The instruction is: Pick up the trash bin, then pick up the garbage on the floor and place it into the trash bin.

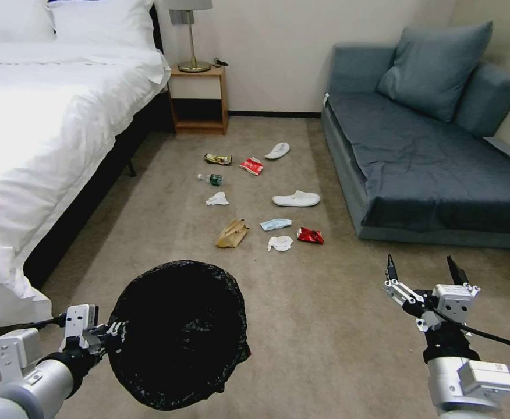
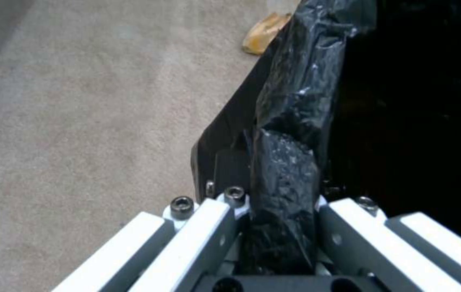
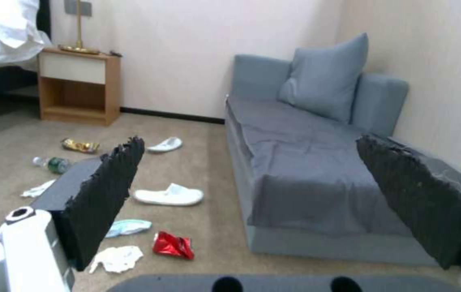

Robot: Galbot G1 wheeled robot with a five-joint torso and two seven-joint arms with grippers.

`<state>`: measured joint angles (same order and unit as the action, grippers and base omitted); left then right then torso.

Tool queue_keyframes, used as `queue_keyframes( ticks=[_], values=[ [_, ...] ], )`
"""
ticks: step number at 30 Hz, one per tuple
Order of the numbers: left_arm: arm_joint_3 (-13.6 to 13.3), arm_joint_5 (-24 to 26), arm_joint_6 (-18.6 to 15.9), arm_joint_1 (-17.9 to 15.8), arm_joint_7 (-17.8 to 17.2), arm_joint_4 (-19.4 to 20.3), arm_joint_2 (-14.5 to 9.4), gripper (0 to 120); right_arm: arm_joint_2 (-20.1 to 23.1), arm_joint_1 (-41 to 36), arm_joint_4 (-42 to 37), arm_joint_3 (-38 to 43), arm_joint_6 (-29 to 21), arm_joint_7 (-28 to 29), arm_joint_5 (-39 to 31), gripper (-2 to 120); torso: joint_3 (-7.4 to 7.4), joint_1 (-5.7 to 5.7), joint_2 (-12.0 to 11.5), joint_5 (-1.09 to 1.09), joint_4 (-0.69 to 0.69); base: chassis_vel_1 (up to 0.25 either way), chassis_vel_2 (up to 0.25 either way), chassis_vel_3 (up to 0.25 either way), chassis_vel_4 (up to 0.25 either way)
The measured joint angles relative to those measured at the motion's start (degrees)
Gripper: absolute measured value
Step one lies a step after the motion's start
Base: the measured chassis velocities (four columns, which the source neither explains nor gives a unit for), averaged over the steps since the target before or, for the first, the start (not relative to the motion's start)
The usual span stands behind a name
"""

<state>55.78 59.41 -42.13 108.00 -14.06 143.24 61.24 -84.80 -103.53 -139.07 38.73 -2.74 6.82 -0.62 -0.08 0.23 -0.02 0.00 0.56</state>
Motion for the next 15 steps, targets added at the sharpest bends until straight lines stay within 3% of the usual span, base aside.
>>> queue_keyframes(
  ticks=[15],
  values=[
    [0.1, -0.2, 0.0, -0.7, 0.6, 0.0, 0.2, 2, -0.2, -0.3, -0.5, 0.2, 0.1, 0.0, 0.0, 100, 0.00, 0.01, 0.0, 0.00, 0.00, -0.020, 0.114, 0.105, -0.031]
  ],
)
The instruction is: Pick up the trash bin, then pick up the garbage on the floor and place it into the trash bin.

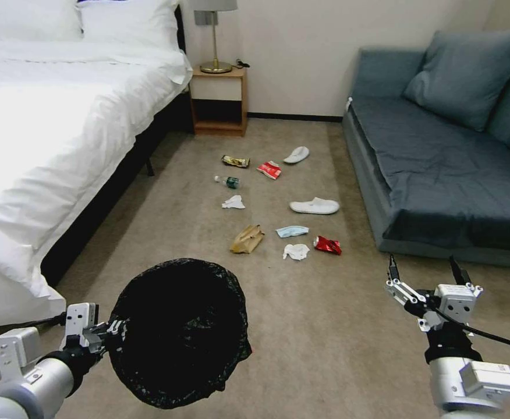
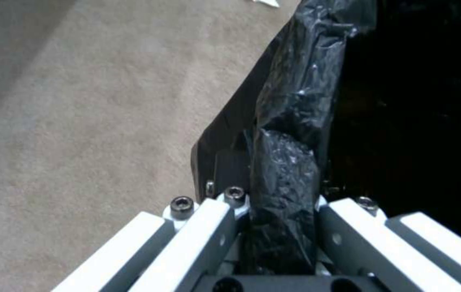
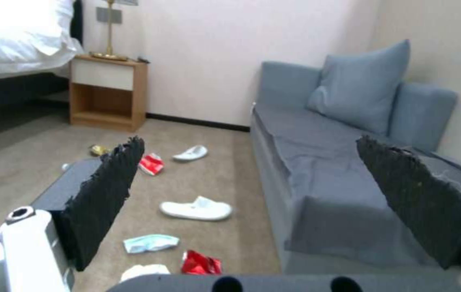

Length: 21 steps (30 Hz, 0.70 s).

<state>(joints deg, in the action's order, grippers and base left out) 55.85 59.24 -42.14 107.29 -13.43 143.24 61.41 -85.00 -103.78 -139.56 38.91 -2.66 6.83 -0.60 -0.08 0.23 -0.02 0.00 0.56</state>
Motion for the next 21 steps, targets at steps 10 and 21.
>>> queue_keyframes(
  ticks=[10, 21],
  values=[
    [0.0, -0.7, 0.0, -0.8, 0.5, 0.0, -0.4, 2, 0.0, 0.0, -0.4, 0.3, -0.9, -0.5, -0.4, 100, 0.00, -0.02, 0.0, 0.00, 0.01, -0.086, 0.094, 0.093, -0.079],
    [-0.1, -0.7, 0.0, -1.0, 0.3, 0.0, -0.3, 2, 0.1, 0.1, -0.1, 0.5, -0.8, -0.7, -0.8, 100, 0.00, -0.01, 0.0, -0.02, -0.01, -0.198, 0.199, 0.199, -0.210]
  ],
)
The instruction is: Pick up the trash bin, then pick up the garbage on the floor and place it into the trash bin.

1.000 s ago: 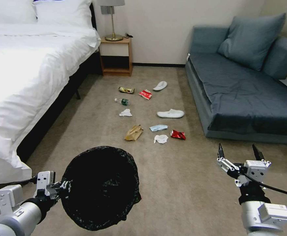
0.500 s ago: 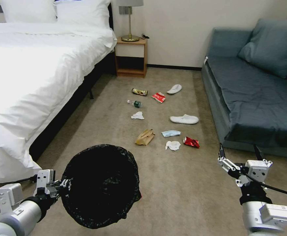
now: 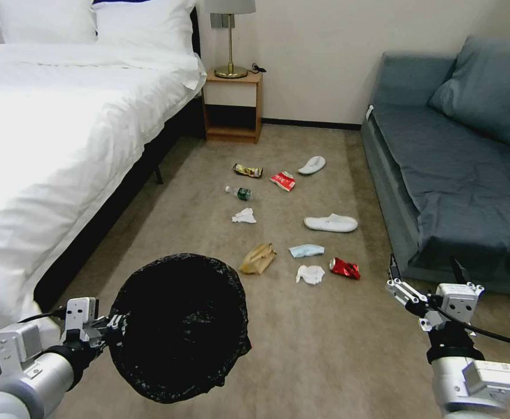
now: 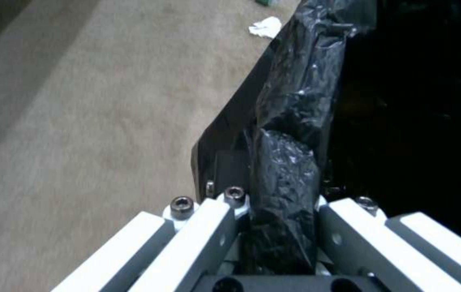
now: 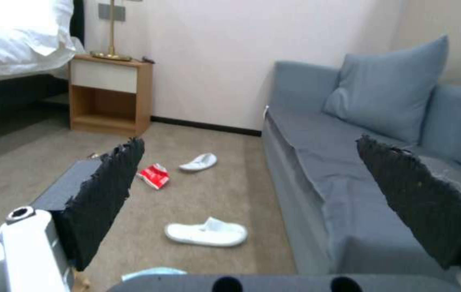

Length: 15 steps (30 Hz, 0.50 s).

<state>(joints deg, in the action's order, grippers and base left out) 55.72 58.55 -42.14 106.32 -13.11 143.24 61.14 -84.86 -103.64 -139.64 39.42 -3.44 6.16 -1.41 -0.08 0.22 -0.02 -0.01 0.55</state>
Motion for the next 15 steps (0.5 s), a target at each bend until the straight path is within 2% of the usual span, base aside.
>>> queue_keyframes(
  ticks=[3, 5, 15],
  values=[
    [0.0, 0.0, 0.0, 0.0, 0.0, 0.0, 0.0, 2, 0.0, 0.0, 0.1, 0.0, 0.2, 0.0, 0.0, 100, -0.01, 0.01, 0.0, 0.06, 0.02, -0.278, 0.281, 0.297, -0.271],
    [0.0, 0.0, 0.0, 0.0, 0.0, 0.0, 0.0, 2, 0.0, 0.0, 0.2, -0.1, 0.3, 0.0, 0.0, 100, 0.00, 0.00, 0.0, -0.01, 0.02, -0.279, 0.285, 0.281, -0.282],
    [0.4, 0.2, 0.0, 0.2, -0.1, 0.0, 0.1, 2, -0.1, -0.4, 0.2, -0.3, 0.7, 0.0, 0.3, 100, -0.01, 0.01, 0.0, 0.01, 0.01, -0.271, 0.271, 0.280, -0.285]
  ],
)
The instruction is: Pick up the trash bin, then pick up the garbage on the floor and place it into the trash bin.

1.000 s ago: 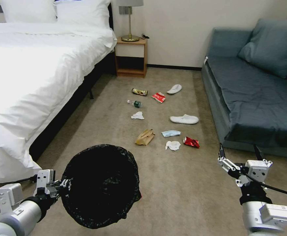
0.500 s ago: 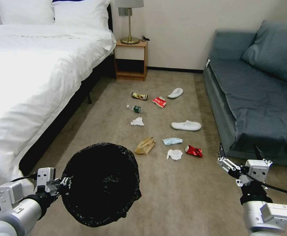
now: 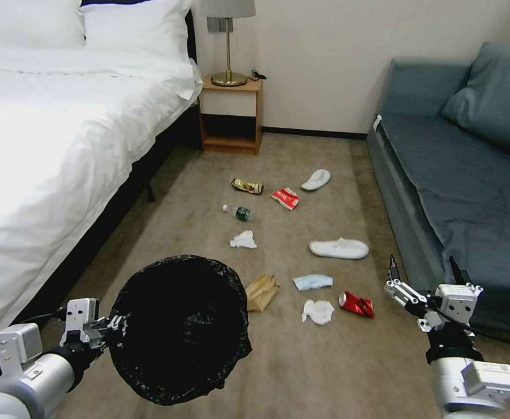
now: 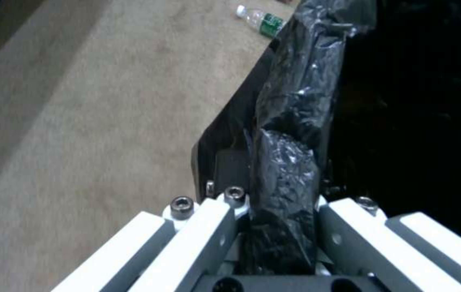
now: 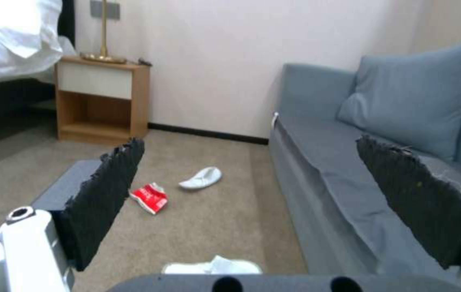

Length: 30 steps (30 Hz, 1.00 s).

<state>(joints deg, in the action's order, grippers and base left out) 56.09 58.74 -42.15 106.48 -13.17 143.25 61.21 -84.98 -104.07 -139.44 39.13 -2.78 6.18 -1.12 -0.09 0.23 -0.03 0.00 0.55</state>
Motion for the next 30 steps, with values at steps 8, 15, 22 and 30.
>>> queue_keyframes(
  ticks=[8, 15, 22, 30],
  values=[
    [4.3, 6.5, 0.0, -2.9, -2.9, 0.0, -1.6, 2, 0.4, -0.5, -0.1, -0.3, -0.5, 0.1, 0.7, 100, 0.00, 0.01, 0.0, -0.01, 0.00, -0.256, 0.268, 0.264, -0.248],
    [8.7, 11.8, 0.0, -3.2, -4.0, 0.0, -2.6, 2, 2.9, -0.5, 0.9, -0.3, -1.8, 0.9, -1.4, 100, 0.02, 0.00, 0.0, 0.00, 0.00, -0.058, 0.042, 0.035, -0.052],
    [12.0, 13.7, 0.0, -2.2, -4.4, 0.0, -3.7, 2, 10.1, 1.3, 1.6, 0.4, -10.5, 2.0, -12.3, 100, 0.03, -0.02, 0.0, 0.00, 0.01, 0.047, -0.030, -0.039, 0.031],
    [14.6, 14.6, 0.0, -0.1, -5.0, 0.0, -4.9, 2, 24.3, 8.3, 9.1, -6.8, -14.1, 5.6, -23.9, 100, 0.01, -0.01, 0.0, -0.01, 0.00, 0.000, 0.000, 0.000, 0.000]
  ],
)
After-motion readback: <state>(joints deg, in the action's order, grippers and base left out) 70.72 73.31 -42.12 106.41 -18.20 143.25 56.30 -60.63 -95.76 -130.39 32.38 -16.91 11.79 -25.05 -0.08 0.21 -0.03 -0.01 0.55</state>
